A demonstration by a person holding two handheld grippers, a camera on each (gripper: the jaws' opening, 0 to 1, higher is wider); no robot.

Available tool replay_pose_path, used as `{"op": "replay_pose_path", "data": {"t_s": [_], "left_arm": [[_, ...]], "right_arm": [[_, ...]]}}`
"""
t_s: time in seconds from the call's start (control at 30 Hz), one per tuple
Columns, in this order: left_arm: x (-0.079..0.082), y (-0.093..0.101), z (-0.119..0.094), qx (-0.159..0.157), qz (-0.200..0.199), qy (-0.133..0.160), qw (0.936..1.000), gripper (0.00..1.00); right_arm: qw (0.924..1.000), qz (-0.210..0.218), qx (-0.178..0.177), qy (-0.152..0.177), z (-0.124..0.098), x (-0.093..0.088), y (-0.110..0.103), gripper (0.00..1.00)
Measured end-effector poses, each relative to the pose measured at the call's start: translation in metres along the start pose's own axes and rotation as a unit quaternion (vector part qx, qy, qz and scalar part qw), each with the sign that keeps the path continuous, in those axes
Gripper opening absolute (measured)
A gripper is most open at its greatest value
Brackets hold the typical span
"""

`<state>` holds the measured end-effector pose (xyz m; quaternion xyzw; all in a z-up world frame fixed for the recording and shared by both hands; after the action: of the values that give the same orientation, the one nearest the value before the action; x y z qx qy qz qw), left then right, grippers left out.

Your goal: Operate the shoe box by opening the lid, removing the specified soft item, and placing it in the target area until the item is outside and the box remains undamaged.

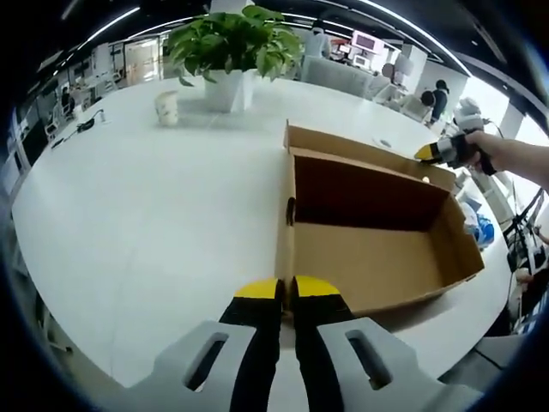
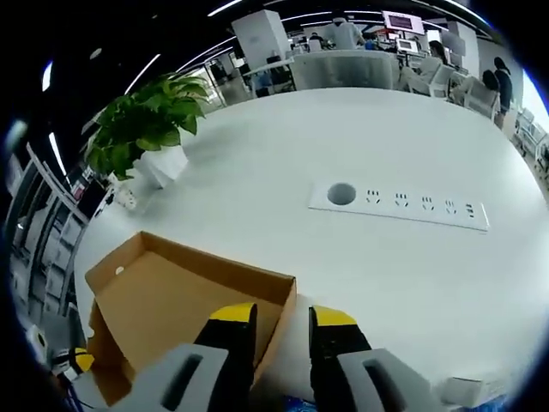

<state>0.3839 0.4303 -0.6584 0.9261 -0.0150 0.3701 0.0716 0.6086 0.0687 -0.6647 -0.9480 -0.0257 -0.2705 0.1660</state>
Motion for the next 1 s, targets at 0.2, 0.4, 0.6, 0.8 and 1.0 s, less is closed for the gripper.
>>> {"op": "replay_pose_path", "data": {"t_s": [0.2,0.4,0.6,0.8,1.0], "left_arm": [[0.001,-0.002,0.002,-0.001,0.001,-0.004,1.0000,0.03],[0.001,-0.004,0.004,-0.001,0.002,-0.005,1.0000,0.03],[0.001,-0.005,0.005,0.000,0.001,-0.004,1.0000,0.02],[0.001,-0.004,0.004,-0.001,0.000,-0.005,1.0000,0.02],[0.000,-0.005,0.004,-0.003,-0.004,-0.004,1.0000,0.02]], "right_arm": [[0.9996,0.003,-0.016,-0.025,0.004,-0.002,0.003,0.20],[0.9992,0.010,-0.016,-0.036,0.004,-0.007,0.002,0.09],[0.9991,-0.019,-0.016,-0.034,0.004,-0.010,-0.004,0.00],[0.9993,-0.019,-0.020,-0.027,0.000,-0.008,-0.004,0.00],[0.9994,-0.018,-0.026,-0.016,-0.003,-0.007,-0.006,0.00]]}}
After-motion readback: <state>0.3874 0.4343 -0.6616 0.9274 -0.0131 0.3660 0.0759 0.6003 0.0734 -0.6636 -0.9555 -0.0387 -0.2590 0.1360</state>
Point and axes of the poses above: the point that each gripper's makers call its tool centre point, and the gripper's own axes: z roughly forward along the fingers, y roughly to its right, x roughly out of its top, the point moved 8 cm from there along -z, roughly backward along the fingers, and after that the axes turned 3 degrees about z, right-handed, at the moved point
